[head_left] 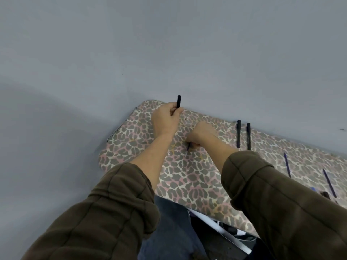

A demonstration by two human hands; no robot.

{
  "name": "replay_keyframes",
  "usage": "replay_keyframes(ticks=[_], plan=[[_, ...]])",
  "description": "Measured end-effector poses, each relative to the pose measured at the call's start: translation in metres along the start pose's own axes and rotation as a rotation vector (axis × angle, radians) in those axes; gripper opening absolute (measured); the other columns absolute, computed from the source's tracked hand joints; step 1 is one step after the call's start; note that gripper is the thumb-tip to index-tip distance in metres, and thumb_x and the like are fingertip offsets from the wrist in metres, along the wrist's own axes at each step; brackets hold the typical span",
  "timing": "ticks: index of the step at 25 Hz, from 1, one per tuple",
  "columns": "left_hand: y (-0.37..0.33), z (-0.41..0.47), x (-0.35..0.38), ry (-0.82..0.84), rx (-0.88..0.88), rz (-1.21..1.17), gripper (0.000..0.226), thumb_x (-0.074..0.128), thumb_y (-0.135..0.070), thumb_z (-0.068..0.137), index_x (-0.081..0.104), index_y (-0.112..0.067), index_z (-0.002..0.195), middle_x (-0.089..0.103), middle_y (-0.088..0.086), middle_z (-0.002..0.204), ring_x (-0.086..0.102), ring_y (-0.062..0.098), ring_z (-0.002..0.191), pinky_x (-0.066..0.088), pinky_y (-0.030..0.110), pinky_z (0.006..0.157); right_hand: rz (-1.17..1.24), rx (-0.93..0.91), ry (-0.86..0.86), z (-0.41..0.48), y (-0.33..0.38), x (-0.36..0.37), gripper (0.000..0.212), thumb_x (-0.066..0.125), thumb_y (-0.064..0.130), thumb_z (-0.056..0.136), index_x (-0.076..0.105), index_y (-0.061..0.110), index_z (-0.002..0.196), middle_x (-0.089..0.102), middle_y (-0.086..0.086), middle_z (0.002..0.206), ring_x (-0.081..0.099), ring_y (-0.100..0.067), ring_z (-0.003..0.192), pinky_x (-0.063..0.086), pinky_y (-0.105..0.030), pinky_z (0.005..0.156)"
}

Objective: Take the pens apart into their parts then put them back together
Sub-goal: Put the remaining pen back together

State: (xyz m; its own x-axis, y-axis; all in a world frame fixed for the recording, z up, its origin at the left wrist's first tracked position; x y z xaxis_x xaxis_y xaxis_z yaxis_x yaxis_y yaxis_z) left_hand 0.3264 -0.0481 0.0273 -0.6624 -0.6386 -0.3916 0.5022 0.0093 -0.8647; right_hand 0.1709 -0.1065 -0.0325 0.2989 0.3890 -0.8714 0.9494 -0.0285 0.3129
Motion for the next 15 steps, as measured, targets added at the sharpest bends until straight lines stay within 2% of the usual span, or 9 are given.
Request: replay_keyframes(ticks=[2,4,8,10,12,15], plan=[[0.001,0.001,0.001,0.004,0.000,-0.015,0.019,0.076,-0.029,0.091,0.079,-0.021,0.108,0.077,-0.013,0.087,0.072,0.005,0.079,0.062,0.036,0.077,0.003,0.011,0.001,0.005,0.001,0.003,0.019,0.066,0.014,0.088,0.065,0.013,0.068,0.064,-0.001,0.054,0.055,-0.013,0.036,0.039,-0.016,0.033],[0.001,0.003,0.002,0.015,-0.002,-0.013,0.017,0.076,-0.028,0.091,0.079,-0.021,0.106,0.075,-0.015,0.083,0.071,0.005,0.078,0.062,0.037,0.076,0.021,0.001,-0.017,0.006,0.003,0.003,0.021,0.061,0.015,0.090,0.063,0.012,0.070,0.064,-0.003,0.057,0.057,-0.014,0.039,0.040,-0.018,0.034],[-0.006,-0.001,0.012,0.065,0.007,0.014,0.014,0.074,-0.028,0.092,0.078,-0.023,0.105,0.066,-0.023,0.074,0.069,0.002,0.075,0.061,0.035,0.075,0.196,-0.037,-0.064,0.005,-0.004,-0.022,0.023,0.056,0.016,0.097,0.065,0.005,0.079,0.068,-0.010,0.068,0.066,-0.023,0.055,0.056,-0.031,0.054],[-0.015,-0.006,0.021,0.099,0.019,0.026,0.015,0.073,-0.027,0.093,0.077,-0.022,0.106,0.072,-0.016,0.081,0.070,0.005,0.076,0.061,0.036,0.075,0.285,-0.099,-0.186,0.002,-0.009,-0.056,0.022,0.055,0.014,0.099,0.071,0.002,0.089,0.073,-0.013,0.076,0.071,-0.027,0.064,0.062,-0.035,0.065],[-0.026,-0.012,0.031,0.130,0.028,0.027,0.017,0.073,-0.026,0.093,0.077,-0.021,0.109,0.076,-0.009,0.088,0.071,0.008,0.079,0.061,0.037,0.077,0.455,-0.172,-0.322,-0.006,-0.015,-0.095,0.020,0.056,0.017,0.103,0.070,0.003,0.099,0.076,-0.014,0.087,0.075,-0.031,0.080,0.064,-0.046,0.081],[-0.048,-0.022,0.050,0.186,0.040,-0.007,0.017,0.073,-0.024,0.093,0.077,-0.020,0.109,0.077,-0.007,0.087,0.072,0.010,0.078,0.061,0.038,0.078,0.792,-0.270,-0.468,-0.027,-0.029,-0.149,0.012,0.056,0.016,0.105,0.064,0.006,0.103,0.076,-0.010,0.087,0.077,-0.027,0.077,0.065,-0.047,0.079]])
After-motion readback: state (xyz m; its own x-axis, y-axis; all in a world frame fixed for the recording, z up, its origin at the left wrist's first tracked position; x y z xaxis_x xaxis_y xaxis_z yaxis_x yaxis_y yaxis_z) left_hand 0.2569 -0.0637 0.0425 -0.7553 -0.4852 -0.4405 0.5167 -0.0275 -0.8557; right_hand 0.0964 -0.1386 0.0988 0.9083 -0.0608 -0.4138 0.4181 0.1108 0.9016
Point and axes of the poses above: each hand's wrist, its own z-axis towards the middle knuckle, its own x-axis out of the palm, y = z × x, the point moved 8 cm from there along z, towards the middle knuckle
